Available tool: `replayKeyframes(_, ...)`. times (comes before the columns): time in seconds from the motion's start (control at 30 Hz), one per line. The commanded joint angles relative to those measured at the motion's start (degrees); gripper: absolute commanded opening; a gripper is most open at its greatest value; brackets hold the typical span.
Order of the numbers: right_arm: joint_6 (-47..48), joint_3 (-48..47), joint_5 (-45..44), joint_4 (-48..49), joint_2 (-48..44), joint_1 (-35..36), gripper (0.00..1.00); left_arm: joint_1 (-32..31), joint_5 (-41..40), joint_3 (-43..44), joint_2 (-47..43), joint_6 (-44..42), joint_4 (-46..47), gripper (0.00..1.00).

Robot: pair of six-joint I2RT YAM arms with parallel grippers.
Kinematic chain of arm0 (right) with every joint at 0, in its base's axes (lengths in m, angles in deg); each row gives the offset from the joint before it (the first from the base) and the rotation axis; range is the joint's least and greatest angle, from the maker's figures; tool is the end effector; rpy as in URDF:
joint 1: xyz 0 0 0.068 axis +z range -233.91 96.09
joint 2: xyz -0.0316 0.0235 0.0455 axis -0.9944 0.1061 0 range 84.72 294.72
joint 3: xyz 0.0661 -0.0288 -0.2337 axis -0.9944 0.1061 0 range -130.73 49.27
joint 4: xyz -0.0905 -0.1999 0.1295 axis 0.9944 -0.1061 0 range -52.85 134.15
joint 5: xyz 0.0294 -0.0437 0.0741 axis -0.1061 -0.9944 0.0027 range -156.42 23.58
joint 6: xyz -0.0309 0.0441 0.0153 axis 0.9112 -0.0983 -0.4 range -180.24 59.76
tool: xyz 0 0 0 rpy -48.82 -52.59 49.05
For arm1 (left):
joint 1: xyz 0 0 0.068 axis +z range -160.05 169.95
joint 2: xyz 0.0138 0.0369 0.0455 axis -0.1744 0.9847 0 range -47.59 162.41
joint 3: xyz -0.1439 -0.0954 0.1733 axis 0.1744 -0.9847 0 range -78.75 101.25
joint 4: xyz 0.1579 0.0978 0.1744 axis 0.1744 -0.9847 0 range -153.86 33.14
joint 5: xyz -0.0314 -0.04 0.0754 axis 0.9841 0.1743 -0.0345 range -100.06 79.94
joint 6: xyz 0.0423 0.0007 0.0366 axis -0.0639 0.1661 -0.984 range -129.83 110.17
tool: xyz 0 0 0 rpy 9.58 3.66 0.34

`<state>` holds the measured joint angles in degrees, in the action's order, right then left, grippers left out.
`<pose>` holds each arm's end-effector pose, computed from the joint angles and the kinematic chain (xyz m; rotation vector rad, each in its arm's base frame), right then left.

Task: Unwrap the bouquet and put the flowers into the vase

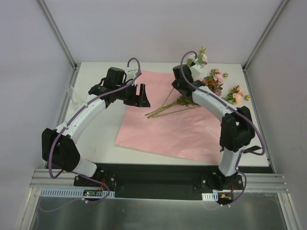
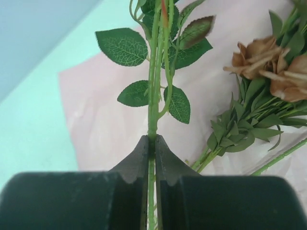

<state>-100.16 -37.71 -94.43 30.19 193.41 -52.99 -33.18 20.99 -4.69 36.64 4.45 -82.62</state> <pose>0.3750 0.2035 0.2405 0.4329 2.0731 0.1978 0.2937 -0.1472 0.3012 0.4885 2.2045 -0.9542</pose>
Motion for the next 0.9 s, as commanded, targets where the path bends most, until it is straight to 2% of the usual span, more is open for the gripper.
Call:
replayKeyframes(0.0,7.9,3.6,-1.9,7.2,-10.0,1.1,0.01,0.6,1.0,-0.4,-3.0,0.0,1.3,0.76)
replayKeyframes(0.03,9.6,4.8,0.1,10.2,-10.7,1.1,0.01,0.6,2.1,-0.5,-3.2,0.0,1.5,0.76)
replayKeyframes(0.07,15.5,7.8,2.4,13.7,-11.3,1.0,0.01,0.6,2.5,-0.9,-3.6,0.5,2.3,0.76)
replayKeyframes(0.1,18.9,9.4,5.8,23.3,-12.1,1.0,0.01,0.6,3.0,-1.1,-3.9,0.7,2.6,0.77)
replayKeyframes(0.13,21.5,10.7,13.3,27.3,-12.3,1.2,0.01,0.6,3.4,-1.4,-4.1,0.7,3.0,0.77)
replayKeyframes(0.2,27.4,14.0,21.5,36.5,-12.0,1.6,0.01,0.6,3.4,-2.1,-4.9,0.1,4.1,0.77)
replayKeyframes(0.23,29.4,15.3,27.7,39.3,-11.8,2.0,0.01,0.6,3.1,-2.3,-5.3,0.0,4.5,0.77)
replayKeyframes(0.3,34.2,18.1,34.6,44.9,-11.8,3.4,0.01,0.6,2.3,-3.0,-6.4,-0.9,5.4,0.75)
replayKeyframes(0.37,35.3,21.9,40.7,47.4,-12.5,4.1,0.01,0.7,2.3,-3.7,-7.9,-1.3,6.3,0.68)
replayKeyframes(0.43,34.5,26.2,45.5,53.6,-13.4,4.4,0.01,1.0,2.0,-4.4,-9.2,-1.0,7.8,0.67)
replayKeyframes(0.53,30.3,28.8,49.3,64.6,-12.2,5.1,0.01,1.0,-1.5,-5.2,-11.4,-0.2,9.0,0.69)
replayKeyframes(0.57,29.3,28.4,50.6,66.7,-11.2,5.7,0.01,1.1,-2.5,-5.2,-12.2,1.1,9.0,0.72)
replayKeyframes(0.6,28.8,27.6,51.6,69.0,-9.2,6.1,0.01,1.1,-3.5,-5.1,-12.6,2.1,9.0,0.81)
replayKeyframes(0.7,27.9,25.5,52.8,70.3,-6.5,7.8,0.01,2.0,-4.3,-3.4,-13.6,6.4,8.9,0.85)
replayKeyframes(0.87,27.3,24.8,52.1,71.5,-6.7,9.4,0.01,5.1,-13.1,-4.8,-20.0,16.0,8.1,0.84)
